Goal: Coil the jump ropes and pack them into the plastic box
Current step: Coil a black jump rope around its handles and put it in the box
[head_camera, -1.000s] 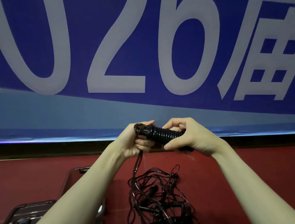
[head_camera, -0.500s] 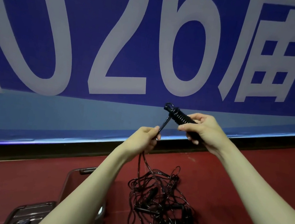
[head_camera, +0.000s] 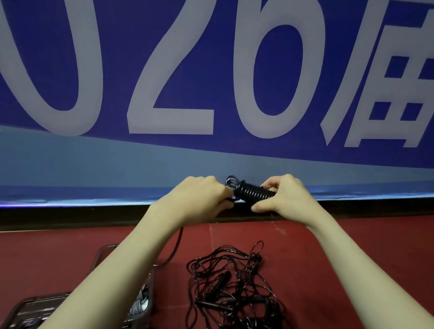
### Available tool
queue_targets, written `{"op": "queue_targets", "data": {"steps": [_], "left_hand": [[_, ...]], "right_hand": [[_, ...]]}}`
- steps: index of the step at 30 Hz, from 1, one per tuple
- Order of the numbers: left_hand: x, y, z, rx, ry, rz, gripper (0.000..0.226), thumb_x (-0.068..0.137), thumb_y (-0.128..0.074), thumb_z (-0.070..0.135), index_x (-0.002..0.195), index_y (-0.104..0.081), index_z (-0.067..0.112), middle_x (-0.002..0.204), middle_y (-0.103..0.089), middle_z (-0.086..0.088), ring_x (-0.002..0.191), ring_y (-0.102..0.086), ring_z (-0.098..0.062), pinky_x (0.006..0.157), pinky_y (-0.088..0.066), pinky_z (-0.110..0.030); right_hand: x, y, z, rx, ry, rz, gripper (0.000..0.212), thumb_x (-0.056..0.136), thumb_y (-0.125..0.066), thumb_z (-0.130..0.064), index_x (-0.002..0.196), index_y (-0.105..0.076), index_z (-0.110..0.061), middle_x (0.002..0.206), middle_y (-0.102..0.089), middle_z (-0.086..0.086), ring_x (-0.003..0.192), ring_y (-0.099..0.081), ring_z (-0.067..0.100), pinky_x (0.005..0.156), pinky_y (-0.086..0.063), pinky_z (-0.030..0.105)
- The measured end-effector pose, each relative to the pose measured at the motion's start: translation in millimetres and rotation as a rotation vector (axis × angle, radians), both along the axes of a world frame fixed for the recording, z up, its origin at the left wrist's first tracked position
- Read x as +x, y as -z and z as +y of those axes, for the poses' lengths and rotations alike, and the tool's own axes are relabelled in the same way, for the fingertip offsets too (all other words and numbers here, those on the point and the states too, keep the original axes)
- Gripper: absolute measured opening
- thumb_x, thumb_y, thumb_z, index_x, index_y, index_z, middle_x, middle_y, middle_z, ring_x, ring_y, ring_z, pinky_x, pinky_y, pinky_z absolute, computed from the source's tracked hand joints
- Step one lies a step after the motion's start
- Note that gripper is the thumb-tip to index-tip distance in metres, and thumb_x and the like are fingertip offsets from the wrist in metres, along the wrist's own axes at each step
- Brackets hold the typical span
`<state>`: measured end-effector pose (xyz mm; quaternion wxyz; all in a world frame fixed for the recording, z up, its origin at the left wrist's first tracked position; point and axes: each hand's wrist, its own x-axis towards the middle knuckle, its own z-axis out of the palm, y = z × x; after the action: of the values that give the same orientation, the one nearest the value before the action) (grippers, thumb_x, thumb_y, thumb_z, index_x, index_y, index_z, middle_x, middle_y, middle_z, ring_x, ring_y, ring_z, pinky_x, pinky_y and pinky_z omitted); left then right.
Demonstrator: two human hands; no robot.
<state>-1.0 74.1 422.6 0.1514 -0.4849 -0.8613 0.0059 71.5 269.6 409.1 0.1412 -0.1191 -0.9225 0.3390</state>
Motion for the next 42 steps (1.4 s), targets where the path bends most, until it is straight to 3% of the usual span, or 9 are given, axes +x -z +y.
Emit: {"op": "queue_targets", "data": {"steps": [4, 7, 12, 20, 23, 30, 34, 37, 42], "left_hand": [[2.3, -4.5, -8.0, 0.04, 0.088, 0.005, 0.018, 0.098, -0.049, 0.032, 0.102, -0.061, 0.02, 0.102, -0.063, 0.008, 0.091, -0.058, -0.021, 0.068, -0.045, -0.032], [0.8, -4.9, -13.4, 0.099, 0.11, -0.038, 0.013, 0.093, -0.057, 0.034, 0.094, -0.058, 0.021, 0.095, -0.064, 0.01, 0.086, -0.056, -0.018, 0.068, -0.045, -0.033], [-3.3, -1.4, -20.2, 0.205, 0.131, -0.176, 0.019, 0.083, -0.069, 0.036, 0.089, -0.061, 0.02, 0.084, -0.065, 0.012, 0.076, -0.054, -0.013, 0.067, -0.045, -0.032], [-2.8, 11.3, -26.1, 0.483, 0.195, -0.934, 0.02, 0.084, -0.055, 0.014, 0.064, -0.054, 0.012, 0.054, -0.049, 0.006, 0.051, -0.039, -0.011, 0.051, -0.034, -0.022], [2.4, 12.9, -19.9, 0.598, 0.222, -1.042, 0.033, 0.101, -0.041, 0.005, 0.069, -0.048, 0.01, 0.052, -0.049, 0.015, 0.047, -0.039, -0.002, 0.051, -0.031, -0.018], [-2.9, 9.7, -1.3, 0.835, 0.134, -1.098, 0.023, 0.095, -0.038, -0.004, 0.088, -0.051, 0.013, 0.067, -0.048, -0.002, 0.046, -0.045, -0.012, 0.051, -0.048, -0.027], [-0.3, 4.6, 2.9, 0.751, 0.012, -1.329, 0.013, 0.104, -0.042, 0.018, 0.107, -0.055, 0.018, 0.086, -0.046, -0.003, 0.043, -0.045, -0.008, 0.044, -0.046, -0.02], [-6.2, 2.3, 1.2, 0.63, -0.046, -1.249, 0.021, 0.103, -0.043, 0.023, 0.116, -0.057, 0.013, 0.084, -0.043, -0.001, 0.046, -0.035, -0.007, 0.044, -0.033, -0.018], [-6.9, -7.0, 1.3, 0.328, -0.077, -0.704, 0.024, 0.101, -0.041, 0.022, 0.111, -0.061, 0.013, 0.094, -0.062, 0.002, 0.075, -0.057, -0.016, 0.067, -0.045, -0.028]], "right_hand": [[6.7, -4.2, -9.1, 0.157, -0.132, -0.116, 0.046, 0.068, -0.085, -0.024, 0.108, -0.066, -0.011, 0.086, -0.059, -0.006, 0.044, -0.053, -0.005, 0.047, -0.036, 0.013], [10.3, -4.5, -16.7, 0.163, -0.217, -0.186, 0.046, 0.069, -0.085, -0.021, 0.107, -0.063, -0.01, 0.086, -0.062, -0.007, 0.039, -0.053, 0.004, 0.042, -0.04, 0.019], [16.4, -2.5, -21.7, 0.118, -0.344, -0.278, 0.033, 0.069, -0.086, -0.023, 0.092, -0.066, -0.01, 0.053, -0.058, -0.009, 0.043, -0.049, 0.006, 0.045, -0.037, 0.016], [27.2, -12.6, -28.5, -0.243, -0.555, -0.267, 0.035, 0.066, -0.08, -0.017, 0.092, -0.066, 0.0, 0.063, -0.056, 0.017, 0.045, -0.049, 0.019, 0.042, -0.037, 0.022], [27.4, -17.1, -26.5, -0.283, -0.532, -0.16, 0.034, 0.064, -0.081, -0.022, 0.094, -0.071, -0.009, 0.068, -0.055, 0.028, 0.052, -0.046, 0.024, 0.046, -0.036, 0.026], [24.7, -19.5, -12.4, -0.433, -0.403, 0.07, 0.035, 0.062, -0.08, -0.015, 0.097, -0.075, -0.014, 0.063, -0.057, 0.012, 0.046, -0.048, 0.018, 0.045, -0.035, 0.023], [22.0, -15.5, -3.7, -0.439, -0.326, 0.115, 0.027, 0.069, -0.082, -0.008, 0.095, -0.076, -0.014, 0.057, -0.056, 0.011, 0.046, -0.046, 0.021, 0.043, -0.032, 0.022], [19.5, -13.0, 0.3, -0.468, -0.268, 0.148, 0.024, 0.074, -0.078, -0.003, 0.097, -0.074, -0.01, 0.053, -0.056, 0.008, 0.045, -0.044, 0.019, 0.041, -0.033, 0.021], [15.0, -9.7, 6.6, -0.496, -0.161, 0.204, 0.045, 0.075, -0.078, -0.002, 0.116, -0.066, -0.012, 0.057, -0.059, 0.004, 0.042, -0.046, 0.014, 0.041, -0.034, 0.023]]}}
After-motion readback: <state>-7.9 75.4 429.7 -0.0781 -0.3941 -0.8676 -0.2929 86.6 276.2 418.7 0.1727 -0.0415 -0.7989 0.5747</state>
